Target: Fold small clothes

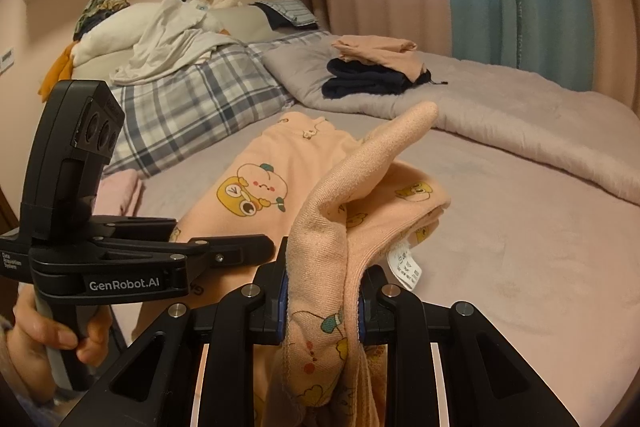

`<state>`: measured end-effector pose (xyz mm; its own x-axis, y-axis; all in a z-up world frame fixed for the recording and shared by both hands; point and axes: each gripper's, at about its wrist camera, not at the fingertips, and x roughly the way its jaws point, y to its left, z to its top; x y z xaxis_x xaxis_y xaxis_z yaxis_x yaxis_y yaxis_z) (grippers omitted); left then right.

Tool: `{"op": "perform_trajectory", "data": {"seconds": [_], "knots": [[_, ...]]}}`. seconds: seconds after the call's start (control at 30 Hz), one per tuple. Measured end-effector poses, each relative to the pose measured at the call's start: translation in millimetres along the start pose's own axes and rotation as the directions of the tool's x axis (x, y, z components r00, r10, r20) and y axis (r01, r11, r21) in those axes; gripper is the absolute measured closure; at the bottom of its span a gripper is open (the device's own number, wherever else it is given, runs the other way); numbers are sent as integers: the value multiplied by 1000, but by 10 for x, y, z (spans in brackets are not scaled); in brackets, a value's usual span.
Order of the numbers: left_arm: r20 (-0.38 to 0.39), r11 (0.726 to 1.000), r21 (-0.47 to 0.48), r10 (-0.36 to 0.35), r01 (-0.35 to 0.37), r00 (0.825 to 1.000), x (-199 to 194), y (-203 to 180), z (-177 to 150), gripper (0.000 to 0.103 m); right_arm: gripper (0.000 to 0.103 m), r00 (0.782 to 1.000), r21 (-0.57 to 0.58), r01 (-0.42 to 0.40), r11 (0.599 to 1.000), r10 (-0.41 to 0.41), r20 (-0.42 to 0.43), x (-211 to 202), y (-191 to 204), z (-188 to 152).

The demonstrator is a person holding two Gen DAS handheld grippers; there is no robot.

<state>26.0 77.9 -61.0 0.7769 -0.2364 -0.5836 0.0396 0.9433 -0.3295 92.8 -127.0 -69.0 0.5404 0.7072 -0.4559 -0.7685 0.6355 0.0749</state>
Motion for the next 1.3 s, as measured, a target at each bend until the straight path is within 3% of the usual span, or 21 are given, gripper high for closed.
{"op": "perform_trajectory", "data": {"seconds": [0.73,1.3], "knots": [[-11,999,-12,35,-35,999,263,164,192,77,77,1000,2,-10,1000,10,-14,161,-34,37],[-13,997,-9,78,-78,997,537,404,376,77,77,1000,10,-8,1000,8,-26,527,-37,109]]}}
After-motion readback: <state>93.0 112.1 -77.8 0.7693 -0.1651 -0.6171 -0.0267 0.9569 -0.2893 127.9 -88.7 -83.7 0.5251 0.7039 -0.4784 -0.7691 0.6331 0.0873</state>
